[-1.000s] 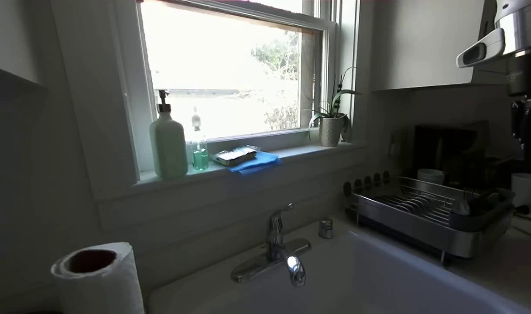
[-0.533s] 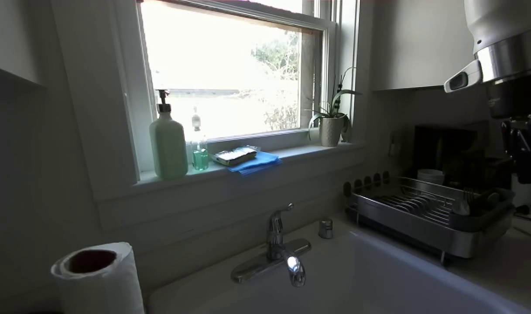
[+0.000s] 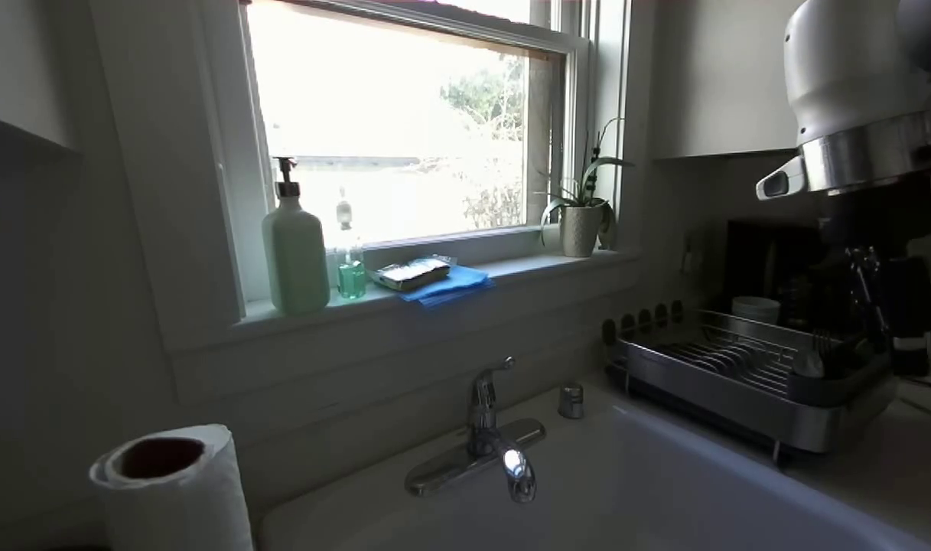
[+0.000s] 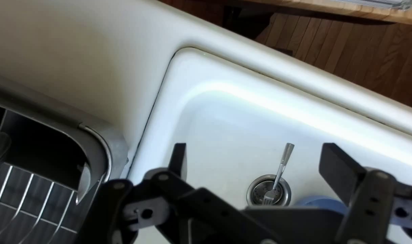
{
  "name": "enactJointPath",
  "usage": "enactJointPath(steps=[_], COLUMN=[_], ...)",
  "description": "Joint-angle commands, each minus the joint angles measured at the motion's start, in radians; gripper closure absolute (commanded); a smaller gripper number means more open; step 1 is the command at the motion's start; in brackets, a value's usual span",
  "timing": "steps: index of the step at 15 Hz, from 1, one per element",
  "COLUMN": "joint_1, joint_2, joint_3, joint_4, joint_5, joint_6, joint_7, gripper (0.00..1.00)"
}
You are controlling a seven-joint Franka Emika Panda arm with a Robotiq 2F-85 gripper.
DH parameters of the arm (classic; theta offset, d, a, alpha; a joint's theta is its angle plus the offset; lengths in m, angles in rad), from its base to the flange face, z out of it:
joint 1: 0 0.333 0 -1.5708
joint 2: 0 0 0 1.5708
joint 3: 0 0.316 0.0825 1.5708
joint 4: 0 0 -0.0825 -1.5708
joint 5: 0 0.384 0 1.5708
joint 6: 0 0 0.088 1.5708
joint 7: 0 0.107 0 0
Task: Swap the places of the spoon and the fork
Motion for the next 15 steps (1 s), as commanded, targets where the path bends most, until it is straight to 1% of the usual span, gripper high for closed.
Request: enactJointPath(steps=[1,4,6,7,13,15], joint_1=[-0.032,-0.057,-0.069,-0.06,-0.074,-0.081], joint_2=[0.031,0.049,0.063,0.056,0.073,0.07], joint_3=[-0.019,-0.04,-0.057,-0.039,-0.053,-0.053], joint_4=[-0.028,-0.045,-0.037,-0.032,-0.026,-0.036], joint_5=[-0.054,-0.077,-0.054,-0.053,-0.065,-0.094], joint_6=[0.09,0.151,0.158,0.133,0.143,0.188], joint_7=[-0.018,-0.023,-0.016,-0.008,-0.012,-0.016], gripper=[0.0,0.0,0.0,0.0,0.0,0.0])
